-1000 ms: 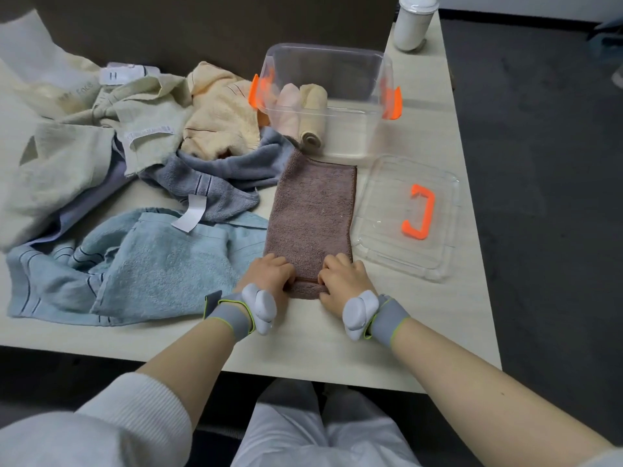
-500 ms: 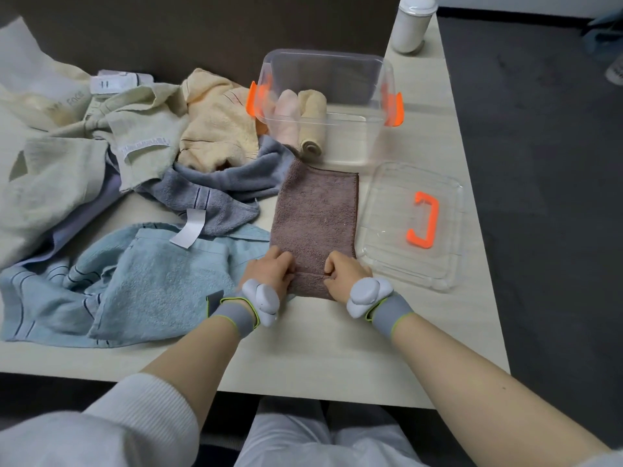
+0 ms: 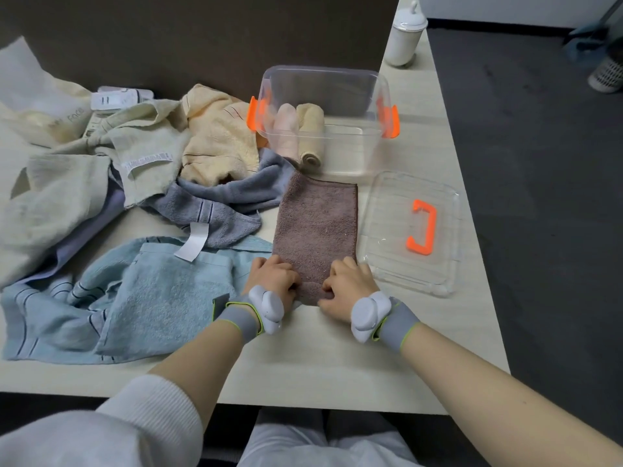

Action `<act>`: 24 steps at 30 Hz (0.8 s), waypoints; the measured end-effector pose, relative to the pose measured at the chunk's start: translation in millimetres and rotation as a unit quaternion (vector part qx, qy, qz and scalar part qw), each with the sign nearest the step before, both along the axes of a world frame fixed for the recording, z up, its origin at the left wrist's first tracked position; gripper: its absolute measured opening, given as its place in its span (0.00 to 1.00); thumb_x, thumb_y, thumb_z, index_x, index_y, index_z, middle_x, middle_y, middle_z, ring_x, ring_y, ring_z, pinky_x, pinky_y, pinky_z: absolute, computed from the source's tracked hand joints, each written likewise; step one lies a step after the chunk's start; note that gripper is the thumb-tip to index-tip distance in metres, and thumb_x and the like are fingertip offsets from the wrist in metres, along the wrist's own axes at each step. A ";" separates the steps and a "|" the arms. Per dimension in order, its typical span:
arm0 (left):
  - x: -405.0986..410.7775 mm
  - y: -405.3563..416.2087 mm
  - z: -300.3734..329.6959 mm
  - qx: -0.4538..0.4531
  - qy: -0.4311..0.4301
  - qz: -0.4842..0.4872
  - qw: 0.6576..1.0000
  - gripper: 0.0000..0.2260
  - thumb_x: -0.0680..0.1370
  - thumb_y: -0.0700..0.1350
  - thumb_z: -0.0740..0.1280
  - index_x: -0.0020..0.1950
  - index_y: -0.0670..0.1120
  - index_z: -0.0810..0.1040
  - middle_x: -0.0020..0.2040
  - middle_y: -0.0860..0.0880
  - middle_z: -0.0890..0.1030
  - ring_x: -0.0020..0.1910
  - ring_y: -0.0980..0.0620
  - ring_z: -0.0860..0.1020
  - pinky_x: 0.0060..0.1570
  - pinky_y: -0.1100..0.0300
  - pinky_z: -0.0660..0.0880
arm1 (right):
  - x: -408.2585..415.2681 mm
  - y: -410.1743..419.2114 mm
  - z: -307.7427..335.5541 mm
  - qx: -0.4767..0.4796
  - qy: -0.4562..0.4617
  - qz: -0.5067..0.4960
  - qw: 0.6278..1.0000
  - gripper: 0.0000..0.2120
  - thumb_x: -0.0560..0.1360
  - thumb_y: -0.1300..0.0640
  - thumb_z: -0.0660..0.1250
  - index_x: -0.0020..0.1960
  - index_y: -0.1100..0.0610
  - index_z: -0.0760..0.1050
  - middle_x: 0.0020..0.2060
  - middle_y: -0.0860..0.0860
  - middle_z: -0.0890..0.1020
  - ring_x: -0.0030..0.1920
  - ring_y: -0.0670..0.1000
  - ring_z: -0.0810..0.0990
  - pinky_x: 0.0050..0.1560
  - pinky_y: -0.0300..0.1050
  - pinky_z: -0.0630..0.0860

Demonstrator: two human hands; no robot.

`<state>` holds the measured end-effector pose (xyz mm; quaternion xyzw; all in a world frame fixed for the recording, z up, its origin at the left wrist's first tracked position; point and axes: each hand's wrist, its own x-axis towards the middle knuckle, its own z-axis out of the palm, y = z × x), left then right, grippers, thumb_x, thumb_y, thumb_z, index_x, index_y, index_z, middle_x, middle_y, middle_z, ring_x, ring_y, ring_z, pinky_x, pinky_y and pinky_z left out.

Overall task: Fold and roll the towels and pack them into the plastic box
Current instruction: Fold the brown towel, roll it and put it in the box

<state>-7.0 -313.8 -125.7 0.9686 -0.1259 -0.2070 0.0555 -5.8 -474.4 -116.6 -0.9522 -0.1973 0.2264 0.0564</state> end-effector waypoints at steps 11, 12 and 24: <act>-3.7 5.5 -7.0 -0.116 -0.144 0.008 0.983 0.15 0.67 0.53 0.59 0.41 0.49 0.84 0.36 0.50 0.81 0.43 0.51 0.78 0.43 0.52 0.74 | 21.8 14.0 -2.9 -0.069 0.049 -0.033 0.996 0.18 0.78 0.61 0.56 0.66 0.57 0.72 0.66 0.54 0.68 0.69 0.56 0.62 0.66 0.48 0.60; -3.4 6.8 -9.2 -0.106 -0.139 -0.013 0.985 0.15 0.67 0.52 0.59 0.40 0.49 0.84 0.34 0.50 0.81 0.38 0.50 0.81 0.38 0.53 0.76 | 24.4 14.1 -2.9 -0.074 0.062 -0.029 0.995 0.18 0.78 0.61 0.56 0.67 0.57 0.71 0.67 0.54 0.68 0.69 0.55 0.62 0.67 0.48 0.60; 27.0 -3.1 -1.3 -0.202 0.018 0.128 0.971 0.08 0.73 0.46 0.54 0.49 0.53 0.70 0.55 0.40 0.74 0.53 0.41 0.76 0.53 0.50 0.71 | 9.2 5.1 -12.3 0.043 -0.174 0.002 0.984 0.14 0.63 0.56 0.56 0.24 0.57 0.76 0.27 0.52 0.76 0.39 0.51 0.65 0.38 0.43 0.60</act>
